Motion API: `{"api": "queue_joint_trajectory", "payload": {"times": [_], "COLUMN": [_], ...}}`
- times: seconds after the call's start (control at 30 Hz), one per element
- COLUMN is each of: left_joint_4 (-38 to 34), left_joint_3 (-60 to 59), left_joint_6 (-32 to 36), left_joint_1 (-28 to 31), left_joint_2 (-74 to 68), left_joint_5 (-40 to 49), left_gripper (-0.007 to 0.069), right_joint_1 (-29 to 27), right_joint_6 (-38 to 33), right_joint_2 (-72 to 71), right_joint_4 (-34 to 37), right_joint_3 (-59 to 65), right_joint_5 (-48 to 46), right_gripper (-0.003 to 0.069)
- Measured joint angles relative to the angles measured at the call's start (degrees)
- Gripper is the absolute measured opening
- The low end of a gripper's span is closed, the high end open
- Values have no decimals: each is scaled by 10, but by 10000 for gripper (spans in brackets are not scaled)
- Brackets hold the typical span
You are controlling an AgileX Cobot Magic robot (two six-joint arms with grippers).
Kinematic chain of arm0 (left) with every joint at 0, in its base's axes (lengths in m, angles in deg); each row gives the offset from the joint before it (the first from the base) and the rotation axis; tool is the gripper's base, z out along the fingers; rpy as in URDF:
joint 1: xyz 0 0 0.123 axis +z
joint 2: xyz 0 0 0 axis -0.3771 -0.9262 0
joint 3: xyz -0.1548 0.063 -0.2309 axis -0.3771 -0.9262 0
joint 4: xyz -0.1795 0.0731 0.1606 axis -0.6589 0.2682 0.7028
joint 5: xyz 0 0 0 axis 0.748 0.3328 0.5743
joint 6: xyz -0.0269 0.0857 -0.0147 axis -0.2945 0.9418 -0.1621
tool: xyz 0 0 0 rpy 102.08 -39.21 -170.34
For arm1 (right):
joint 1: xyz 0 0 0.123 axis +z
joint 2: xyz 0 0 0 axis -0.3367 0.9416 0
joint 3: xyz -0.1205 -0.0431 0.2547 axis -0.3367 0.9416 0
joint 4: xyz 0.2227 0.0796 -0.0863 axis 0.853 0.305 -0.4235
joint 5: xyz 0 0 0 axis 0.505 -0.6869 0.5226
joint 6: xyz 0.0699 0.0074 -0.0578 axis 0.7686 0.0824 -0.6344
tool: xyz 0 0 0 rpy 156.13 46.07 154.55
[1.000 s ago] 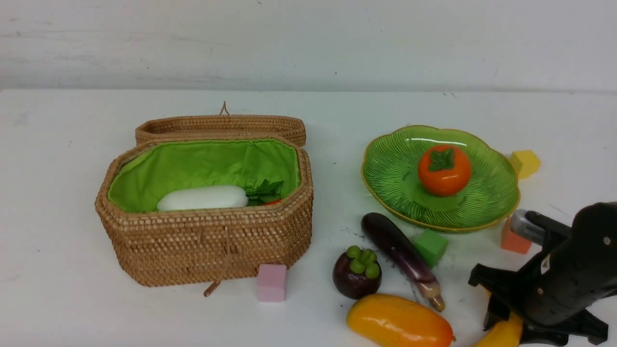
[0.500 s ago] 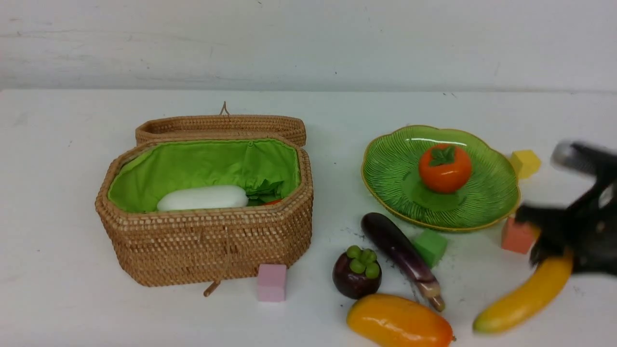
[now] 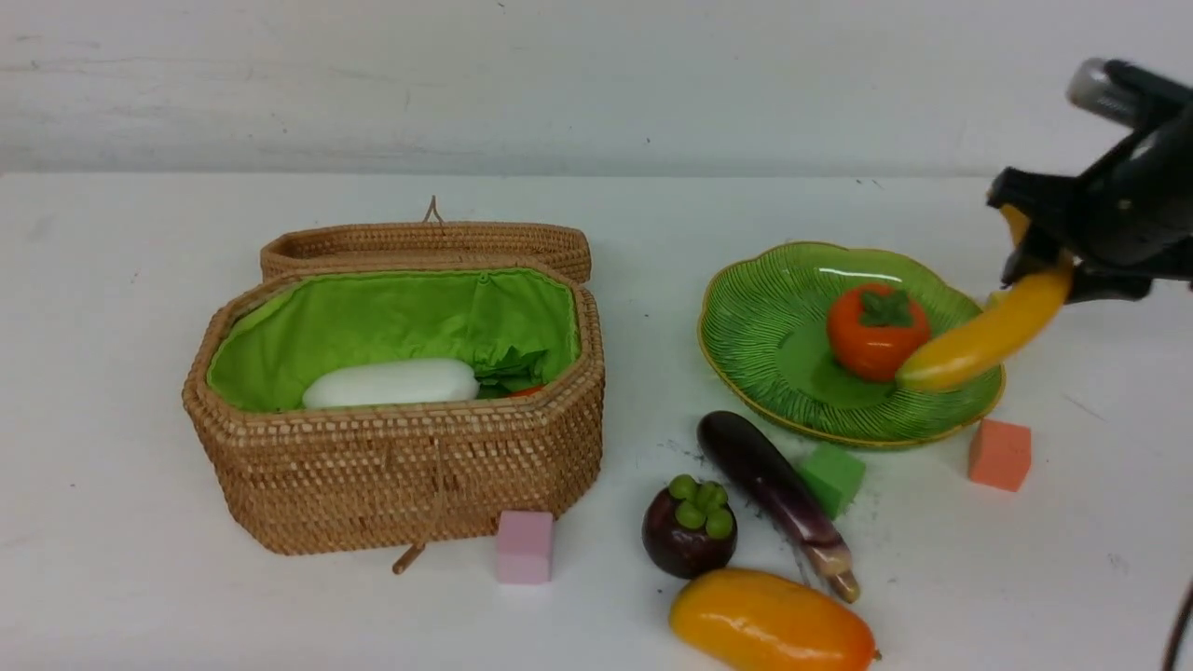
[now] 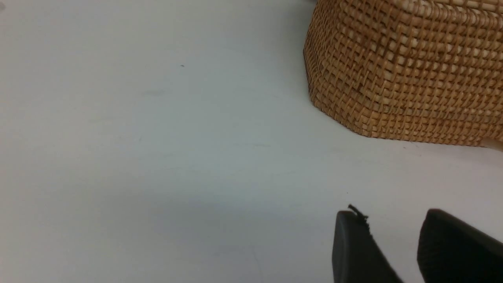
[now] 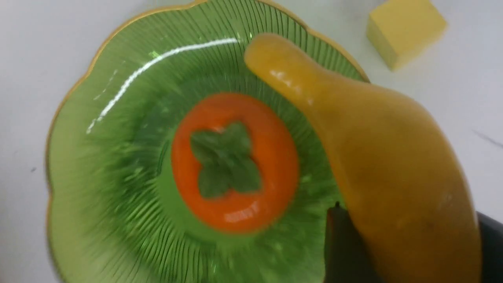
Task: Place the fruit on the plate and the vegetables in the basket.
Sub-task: Use the right arm to grab a banana and put it into the right plate, then use the right arm to grab a mangosteen and put it into the right plate
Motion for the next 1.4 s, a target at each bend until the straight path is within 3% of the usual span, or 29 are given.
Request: {"api": "queue_joint_trajectory", "payload": {"times": [0.13, 0.27, 0.47, 0.53, 0.73, 0.83, 1.1, 1.2, 1.4], "left_joint_4": [0, 0, 0, 0, 0, 0, 0, 0, 0], "left_joint_3": [0, 0, 0, 0, 0, 0, 0, 0, 0], "left_joint_6": [0, -1, -1, -1, -1, -1, -1, -1, -1], "left_joint_1": [0, 0, 0, 0, 0, 0, 0, 0, 0], "left_joint_2": [0, 0, 0, 0, 0, 0, 0, 0, 0], "left_joint_5": [0, 0, 0, 0, 0, 0, 0, 0, 0], "left_gripper": [238, 239, 239, 239, 239, 239, 239, 239, 239], "right_joint_1": [0, 2, 5, 5, 5, 5, 32, 84, 175], "right_joint_6": [-15, -77, -93, -93, -90, -83, -124, -136, -207], "right_joint_2": [51, 100, 113, 113, 97, 72, -29, -83, -131], "right_joint_4": [10, 35, 44, 48, 50, 48, 31, 31, 32], "right_joint_3": [-23, -30, -30, -30, -30, -30, -23, 44, 186], "right_joint_5": [19, 46, 55, 53, 25, 12, -68, -97, -71], "right_gripper": [342, 342, 347, 388, 636, 676, 614, 577, 569]}}
